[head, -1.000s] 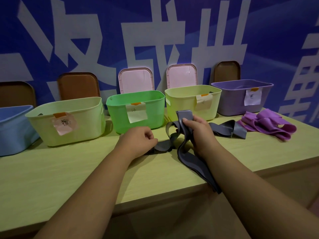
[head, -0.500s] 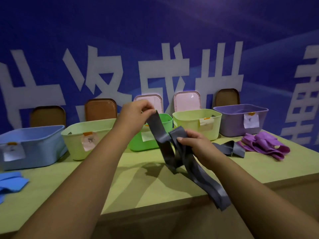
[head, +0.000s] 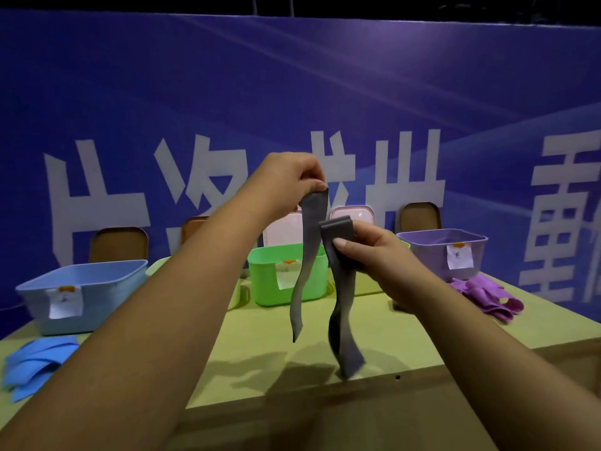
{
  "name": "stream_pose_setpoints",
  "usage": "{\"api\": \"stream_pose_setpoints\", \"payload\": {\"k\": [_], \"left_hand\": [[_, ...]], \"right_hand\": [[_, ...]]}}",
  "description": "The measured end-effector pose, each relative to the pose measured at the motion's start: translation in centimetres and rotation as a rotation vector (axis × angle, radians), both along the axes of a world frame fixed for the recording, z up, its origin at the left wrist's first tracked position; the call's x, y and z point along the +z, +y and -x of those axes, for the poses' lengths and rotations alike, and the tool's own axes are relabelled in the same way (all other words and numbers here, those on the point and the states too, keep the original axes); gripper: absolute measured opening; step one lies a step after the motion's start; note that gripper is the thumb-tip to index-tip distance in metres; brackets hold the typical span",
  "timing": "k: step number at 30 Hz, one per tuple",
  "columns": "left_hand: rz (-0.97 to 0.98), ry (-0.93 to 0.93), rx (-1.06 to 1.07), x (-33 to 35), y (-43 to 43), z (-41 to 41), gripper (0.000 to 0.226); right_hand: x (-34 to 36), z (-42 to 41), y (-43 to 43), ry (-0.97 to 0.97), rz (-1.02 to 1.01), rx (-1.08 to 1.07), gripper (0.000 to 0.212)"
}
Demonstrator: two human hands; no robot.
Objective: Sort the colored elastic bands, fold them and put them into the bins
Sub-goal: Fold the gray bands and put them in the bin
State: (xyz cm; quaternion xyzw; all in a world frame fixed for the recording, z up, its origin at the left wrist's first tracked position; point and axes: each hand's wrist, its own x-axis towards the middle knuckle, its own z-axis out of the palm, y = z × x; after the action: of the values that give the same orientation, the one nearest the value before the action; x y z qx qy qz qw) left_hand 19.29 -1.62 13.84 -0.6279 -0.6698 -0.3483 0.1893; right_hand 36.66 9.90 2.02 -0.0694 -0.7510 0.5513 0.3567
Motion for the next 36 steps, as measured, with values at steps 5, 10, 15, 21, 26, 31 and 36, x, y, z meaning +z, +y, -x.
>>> {"api": "stream_pose_setpoints", "payload": {"k": [5,10,15,21,26,31,36], "left_hand": [[0.062,-0.019,-0.002,0.7,-1.8,-0.6,0.006],[0.152,-0.125,-0.031,0.6,-3.2,-0.5,0.001],[0.209,-0.197,-0.045,0.5,-3.8,0.1,0.007],[0.206,-0.279,-0.072,0.1,-3.9,0.4,0.006],[0.204,-0.344,-0.076,-0.7,-3.8,0.3,0.005],[0.181,-0.383,-0.088,-1.1,-4.0,0.5,0.004],[0.186,-0.385,-0.093,-1.4,-4.3,0.8,0.006]], "right_hand": [[1.6,0.4,-3.1,0.070,0.021,0.040,0.022],[1.9,2.2,-4.1,0.115,-0.023,-0.074,0.022],[1.7,3.0,-4.4,0.108,-0.015,-0.152,0.020],[1.2,3.4,-4.2,0.080,-0.022,-0.192,0.021],[0.9,3.6,-4.1,0.065,-0.045,-0.192,0.013],[0.7,4.1,-4.1,0.052,-0.007,-0.188,0.009],[0.6,4.3,-4.1,0.031,0.016,-0.176,0.007]]}}
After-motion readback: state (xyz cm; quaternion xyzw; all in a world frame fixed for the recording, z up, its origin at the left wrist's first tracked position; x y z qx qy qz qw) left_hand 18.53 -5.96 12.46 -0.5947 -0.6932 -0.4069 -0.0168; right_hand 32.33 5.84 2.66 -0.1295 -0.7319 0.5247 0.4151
